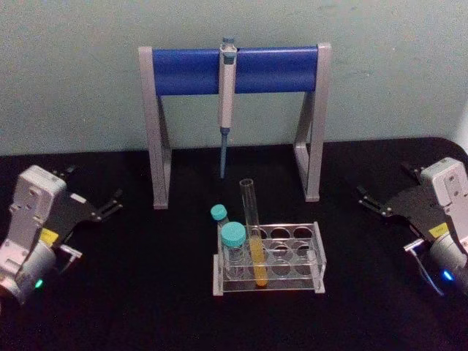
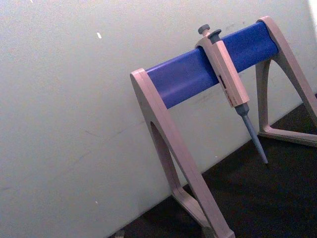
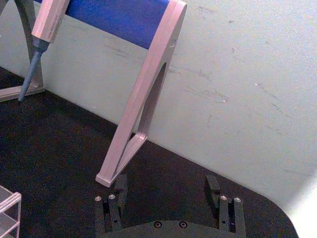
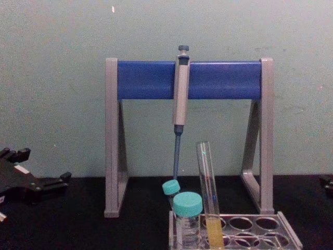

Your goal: Pick up the test tube from the test tube rack, shake it, then place it back into the test tube rack.

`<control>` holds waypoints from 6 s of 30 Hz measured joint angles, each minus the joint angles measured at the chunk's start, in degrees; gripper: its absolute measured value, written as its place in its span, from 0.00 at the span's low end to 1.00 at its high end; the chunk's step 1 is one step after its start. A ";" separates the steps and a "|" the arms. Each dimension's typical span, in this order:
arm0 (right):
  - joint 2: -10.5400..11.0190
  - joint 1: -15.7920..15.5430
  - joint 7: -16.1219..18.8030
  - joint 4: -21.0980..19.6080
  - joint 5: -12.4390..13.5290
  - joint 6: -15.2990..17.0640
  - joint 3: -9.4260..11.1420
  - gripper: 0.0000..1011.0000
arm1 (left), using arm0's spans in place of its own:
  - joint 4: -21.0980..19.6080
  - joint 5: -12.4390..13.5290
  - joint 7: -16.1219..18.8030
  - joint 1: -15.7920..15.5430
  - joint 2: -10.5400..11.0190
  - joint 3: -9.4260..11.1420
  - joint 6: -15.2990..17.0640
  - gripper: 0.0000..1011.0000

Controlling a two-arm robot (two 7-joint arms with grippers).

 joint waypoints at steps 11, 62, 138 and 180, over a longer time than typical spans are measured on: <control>0.00 0.00 0.00 0.00 0.00 0.00 0.00 0.99 | 0.00 0.00 0.00 0.00 0.00 0.00 0.00 0.99; 0.00 0.00 0.00 0.00 0.00 0.00 0.00 0.99 | 0.00 0.00 0.00 0.00 0.00 0.00 0.00 0.99; -5.43 9.07 32.85 -2.56 22.16 17.27 -7.36 0.99 | 0.00 0.00 0.00 0.00 0.00 0.00 0.00 0.99; -5.71 9.20 32.89 -2.13 21.03 16.93 -7.37 0.44 | 0.00 0.00 0.00 0.00 0.00 0.00 0.00 0.99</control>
